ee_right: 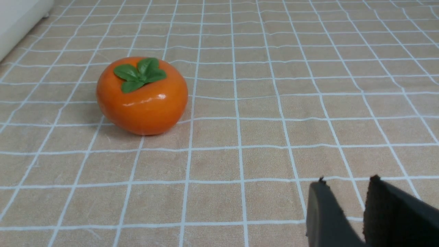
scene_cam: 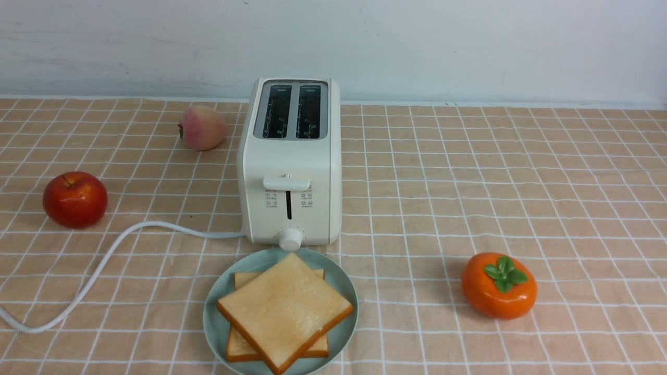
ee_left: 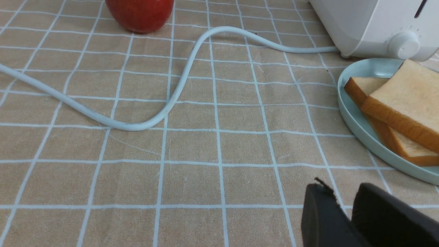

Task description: Take toasted bread from bread machine on light coffee tablecloth place on plate.

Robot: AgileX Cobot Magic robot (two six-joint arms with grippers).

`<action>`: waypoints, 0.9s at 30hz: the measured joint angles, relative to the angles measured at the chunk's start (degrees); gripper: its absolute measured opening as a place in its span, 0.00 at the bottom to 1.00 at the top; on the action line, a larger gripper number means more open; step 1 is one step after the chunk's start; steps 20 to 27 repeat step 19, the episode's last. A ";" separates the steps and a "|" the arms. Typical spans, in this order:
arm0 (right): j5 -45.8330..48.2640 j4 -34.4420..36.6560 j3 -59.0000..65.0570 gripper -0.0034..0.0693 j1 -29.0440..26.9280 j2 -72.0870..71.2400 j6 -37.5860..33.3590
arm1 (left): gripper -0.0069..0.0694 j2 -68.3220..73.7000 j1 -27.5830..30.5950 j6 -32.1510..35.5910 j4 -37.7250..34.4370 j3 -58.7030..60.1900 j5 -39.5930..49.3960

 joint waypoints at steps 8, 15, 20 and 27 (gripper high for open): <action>0.00 0.00 0.00 0.32 0.00 0.00 0.00 | 0.28 0.00 0.00 0.00 0.00 0.00 0.00; 0.00 0.00 0.00 0.33 0.00 0.00 0.00 | 0.29 0.00 0.00 0.00 0.00 0.00 0.00; 0.00 0.00 0.00 0.33 0.00 0.00 0.00 | 0.30 0.00 0.00 0.00 0.00 0.00 0.00; 0.00 0.00 0.00 0.33 0.00 0.00 0.00 | 0.30 0.00 0.00 0.00 0.00 0.00 0.00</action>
